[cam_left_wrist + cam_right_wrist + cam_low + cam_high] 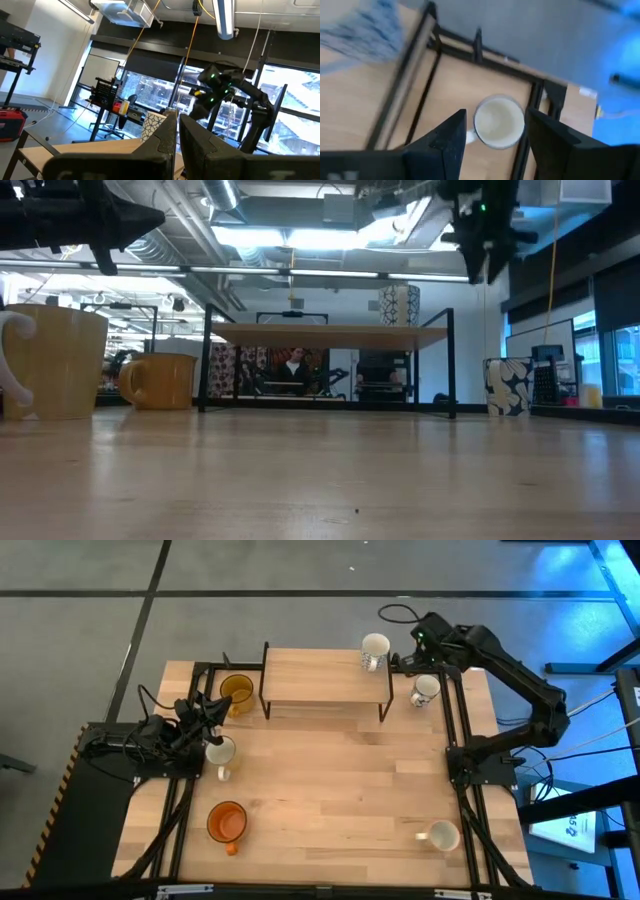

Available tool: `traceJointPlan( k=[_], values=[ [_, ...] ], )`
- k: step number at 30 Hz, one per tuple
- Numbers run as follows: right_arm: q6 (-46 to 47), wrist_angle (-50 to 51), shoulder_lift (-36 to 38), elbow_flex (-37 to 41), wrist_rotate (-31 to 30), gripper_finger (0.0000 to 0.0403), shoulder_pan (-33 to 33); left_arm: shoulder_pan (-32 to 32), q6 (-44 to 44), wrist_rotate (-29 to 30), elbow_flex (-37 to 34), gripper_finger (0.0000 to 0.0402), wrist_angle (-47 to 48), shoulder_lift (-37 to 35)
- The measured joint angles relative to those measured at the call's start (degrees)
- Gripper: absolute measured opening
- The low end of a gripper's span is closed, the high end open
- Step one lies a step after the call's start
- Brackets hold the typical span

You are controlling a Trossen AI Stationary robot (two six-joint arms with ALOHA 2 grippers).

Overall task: Place coffee mugs
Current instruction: Put the blue patterned mug on the shelf

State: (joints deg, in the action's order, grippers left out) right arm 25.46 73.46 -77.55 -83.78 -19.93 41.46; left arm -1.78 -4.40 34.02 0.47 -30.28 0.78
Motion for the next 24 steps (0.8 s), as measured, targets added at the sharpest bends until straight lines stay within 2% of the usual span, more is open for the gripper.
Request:
traceJointPlan(
  k=[6, 13, 24],
  values=[
    [0.54, -3.86, 0.63, 8.33, 5.72, 0.0186, 4.32, -0.02, 0.0, 0.0, 0.0, 0.0015, -0.06, 0.0],
    [1.34, -6.9, 0.58, 15.28, 6.59, 0.0186, 7.15, -0.02, 0.01, 0.0, 0.0, 0.0015, -0.09, 0.0],
    [1.44, -18.25, 0.58, 24.38, 9.13, 0.0186, 9.35, 0.0, 0.02, 0.0, 0.0, 0.0015, 0.17, 0.0]
  ],
)
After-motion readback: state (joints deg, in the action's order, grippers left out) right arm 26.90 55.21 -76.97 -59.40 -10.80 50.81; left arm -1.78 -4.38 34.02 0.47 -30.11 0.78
